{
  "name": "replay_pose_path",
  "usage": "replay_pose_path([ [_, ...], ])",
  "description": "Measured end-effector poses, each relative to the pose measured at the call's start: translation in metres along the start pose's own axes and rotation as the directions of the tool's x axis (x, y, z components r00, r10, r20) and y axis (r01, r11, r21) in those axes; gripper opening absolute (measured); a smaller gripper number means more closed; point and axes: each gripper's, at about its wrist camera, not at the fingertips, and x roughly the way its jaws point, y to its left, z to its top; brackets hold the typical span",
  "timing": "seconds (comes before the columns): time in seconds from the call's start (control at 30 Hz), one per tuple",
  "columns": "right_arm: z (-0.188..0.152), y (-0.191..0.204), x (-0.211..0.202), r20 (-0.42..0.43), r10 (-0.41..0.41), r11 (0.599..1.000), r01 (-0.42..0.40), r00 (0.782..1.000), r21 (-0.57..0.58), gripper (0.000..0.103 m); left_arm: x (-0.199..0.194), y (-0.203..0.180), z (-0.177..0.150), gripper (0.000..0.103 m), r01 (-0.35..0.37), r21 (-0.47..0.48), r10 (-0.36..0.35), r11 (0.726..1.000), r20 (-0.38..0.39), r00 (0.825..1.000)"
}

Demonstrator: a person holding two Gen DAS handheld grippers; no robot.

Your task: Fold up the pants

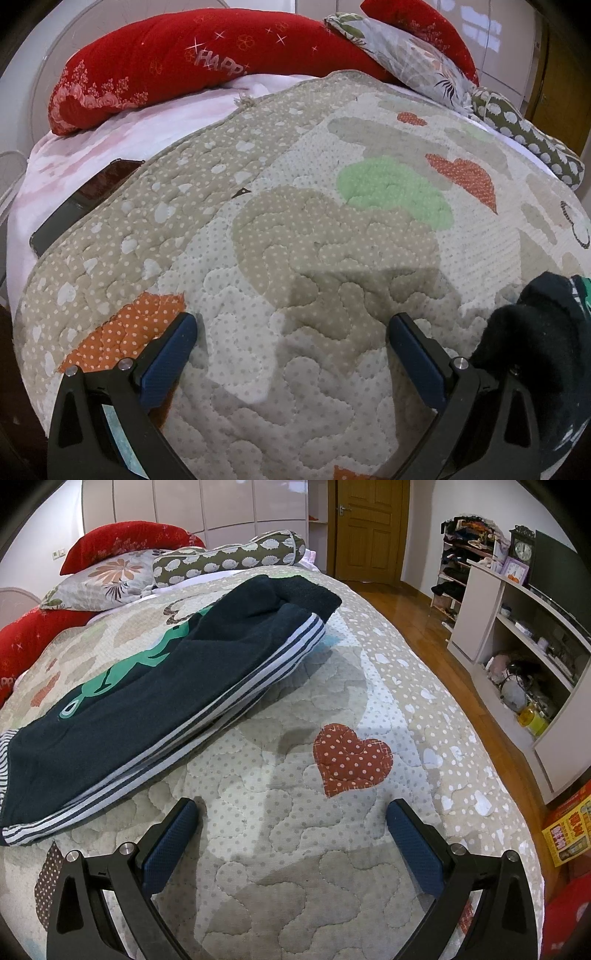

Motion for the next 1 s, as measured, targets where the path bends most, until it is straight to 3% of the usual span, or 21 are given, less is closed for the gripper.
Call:
replay_pose_path([
  [0.13, 0.0, -0.002, 0.0, -0.001, -0.006, 1.0, 0.006, 1.0, 0.001, 0.103, -0.004, 0.004, 0.004, 0.101, 0.094, -0.064, -0.099, 0.994, -0.086, 0.991],
  [0.2, -0.001, 0.0, -0.001, 0.001, -0.006, 1.0, 0.006, 1.0, 0.0, 0.103, -0.027, 0.011, 0.004, 0.099, 0.182, -0.122, -0.193, 0.976, -0.083, 0.978],
  [0.23, -0.001, -0.001, -0.001, 0.001, -0.002, 1.0, 0.002, 1.0, 0.004, 0.103, -0.038, 0.013, 0.001, 0.099, 0.211, -0.113, -0.216, 0.971, -0.036, 0.976],
  [0.3, -0.001, 0.003, 0.0, -0.001, -0.005, 1.0, 0.005, 1.0, 0.002, 0.103, -0.062, 0.009, -0.003, 0.099, 0.31, -0.129, -0.318, 0.942, -0.039, 0.947],
  [0.33, -0.001, 0.001, 0.0, -0.001, -0.005, 1.0, 0.005, 1.0, 0.002, 0.103, -0.067, 0.004, -0.008, 0.099, 0.328, -0.107, -0.331, 0.939, -0.016, 0.943],
  [0.4, 0.003, 0.0, 0.001, -0.001, -0.004, 1.0, 0.004, 1.0, 0.002, 0.103, -0.076, -0.012, -0.018, 0.099, 0.401, -0.124, -0.412, 0.908, -0.082, 0.908],
  [0.5, 0.005, 0.001, 0.002, -0.019, -0.006, 1.0, 0.006, 1.0, -0.001, 0.103, -0.068, -0.04, -0.03, 0.099, 0.453, -0.118, -0.467, 0.884, -0.155, 0.87],
  [0.63, 0.007, -0.007, 0.003, -0.041, 0.048, 0.999, -0.048, 0.998, 0.015, 0.103, -0.05, -0.071, -0.028, 0.099, 0.382, -0.048, -0.384, 0.923, -0.19, 0.904],
  [0.77, 0.011, -0.018, 0.001, -0.056, 0.133, 0.991, -0.131, 0.99, 0.037, 0.102, -0.027, -0.085, -0.017, 0.101, 0.348, -0.052, -0.35, 0.936, -0.223, 0.91],
  [0.8, 0.014, -0.025, -0.004, -0.044, 0.177, 0.982, -0.174, 0.983, 0.069, 0.096, -0.024, -0.087, -0.015, 0.101, 0.335, -0.051, -0.338, 0.941, -0.227, 0.913],
  [0.87, 0.018, -0.041, -0.015, 0.028, 0.31, 0.935, -0.31, 0.95, 0.171, 0.087, -0.025, -0.09, -0.016, 0.098, 0.328, -0.031, -0.327, 0.944, -0.216, 0.92],
  [0.93, 0.028, -0.045, -0.015, 0.054, 0.393, 0.891, -0.395, 0.918, 0.225, 0.087, -0.029, -0.094, -0.015, 0.07, 0.316, 0.009, -0.307, 0.949, -0.207, 0.929],
  [0.97, 0.033, -0.041, -0.01, 0.043, 0.398, 0.891, -0.397, 0.916, 0.22, 0.087, -0.031, -0.095, -0.014, 0.061, 0.327, 0.023, -0.316, 0.945, -0.203, 0.927],
  [1.0, 0.041, -0.033, 0.0, 0.023, 0.398, 0.896, -0.394, 0.917, 0.206, 0.087, -0.034, -0.096, -0.013, 0.045, 0.351, 0.031, -0.337, 0.936, -0.209, 0.918],
])
